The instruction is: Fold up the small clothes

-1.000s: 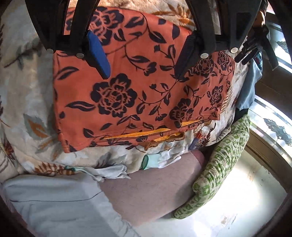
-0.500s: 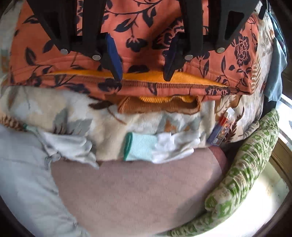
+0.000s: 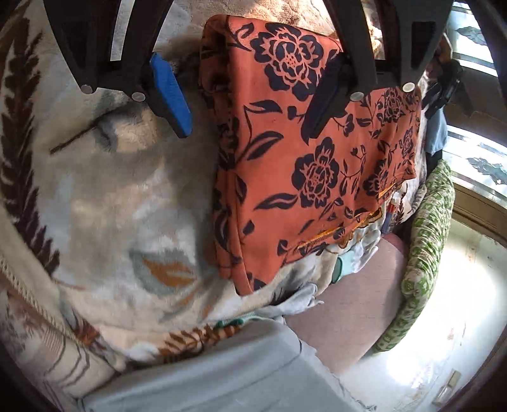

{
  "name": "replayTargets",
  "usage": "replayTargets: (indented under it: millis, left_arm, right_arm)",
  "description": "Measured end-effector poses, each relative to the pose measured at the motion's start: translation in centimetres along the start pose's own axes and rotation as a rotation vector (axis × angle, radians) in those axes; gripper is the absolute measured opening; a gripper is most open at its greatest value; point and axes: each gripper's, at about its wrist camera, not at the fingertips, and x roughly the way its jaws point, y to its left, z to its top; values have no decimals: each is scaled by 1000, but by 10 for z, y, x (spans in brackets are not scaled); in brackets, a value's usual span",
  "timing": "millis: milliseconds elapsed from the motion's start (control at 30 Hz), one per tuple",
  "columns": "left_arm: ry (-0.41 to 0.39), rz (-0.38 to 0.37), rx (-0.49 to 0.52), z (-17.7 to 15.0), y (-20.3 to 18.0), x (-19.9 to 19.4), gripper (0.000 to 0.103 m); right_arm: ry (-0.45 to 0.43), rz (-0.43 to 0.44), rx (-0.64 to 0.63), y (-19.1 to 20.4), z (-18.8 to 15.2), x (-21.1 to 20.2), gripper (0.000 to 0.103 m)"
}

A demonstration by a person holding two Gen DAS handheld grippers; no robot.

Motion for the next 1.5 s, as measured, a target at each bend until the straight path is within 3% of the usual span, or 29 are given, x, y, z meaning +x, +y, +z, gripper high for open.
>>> replayTargets:
  millis: [100,200,233,300,367,467,567,700,900,1000,1067,1133,1200,1267,1300,1367,1400,1500]
  left_arm:
    - [90,-35,-18,-1,-3,23,91]
    - [104,23,50,-1,-16,27,87]
    - [104,41,62,0,-18,28,79]
    - [121,53,79,2,-20,31,27]
    - [147,68,69,7,-21,35,18]
    - [170,139,102,11,-38,36,12]
    - [128,182,140,16,-58,20,12]
    - [52,129,152,21,-79,-32,12]
    - [-25,80,193,-24,-92,-130,12]
    - [7,67,156,-77,-70,-153,13]
    - [89,93,136,-118,-47,-142,15]
    - [152,169,123,-152,-28,-119,18]
    - [196,307,174,-171,-18,-95,24]
    - [152,319,163,-173,-17,-102,33]
    - [120,328,155,-170,-19,-111,37]
    - [26,313,152,-163,-27,-136,46]
    - [-21,309,155,-161,-32,-148,54]
    - [-123,255,180,-164,-50,-172,61]
  right_arm:
    - [70,152,19,-5,1,22,77]
    - [71,125,13,-4,6,36,78]
    - [67,130,21,-4,7,35,78]
    - [75,126,10,0,7,36,72]
    - [99,95,-25,7,6,41,35]
    - [123,45,-61,14,6,49,26]
    - [133,18,-79,24,11,45,23]
    - [72,103,-81,42,18,4,22]
    - [38,166,-125,66,-6,-67,21]
    - [30,184,-126,55,-41,-103,21]
    - [70,169,-119,38,-75,-111,22]
    - [151,154,-102,21,-111,-98,26]
    - [214,89,-59,-2,-139,-76,31]
    - [233,-19,-48,-13,-152,-59,35]
    - [208,-21,-39,-13,-152,-60,37]
    - [136,-8,-31,-5,-148,-74,47]
    - [85,-24,-51,3,-144,-84,64]
    - [-56,-74,-166,38,-132,-110,66]
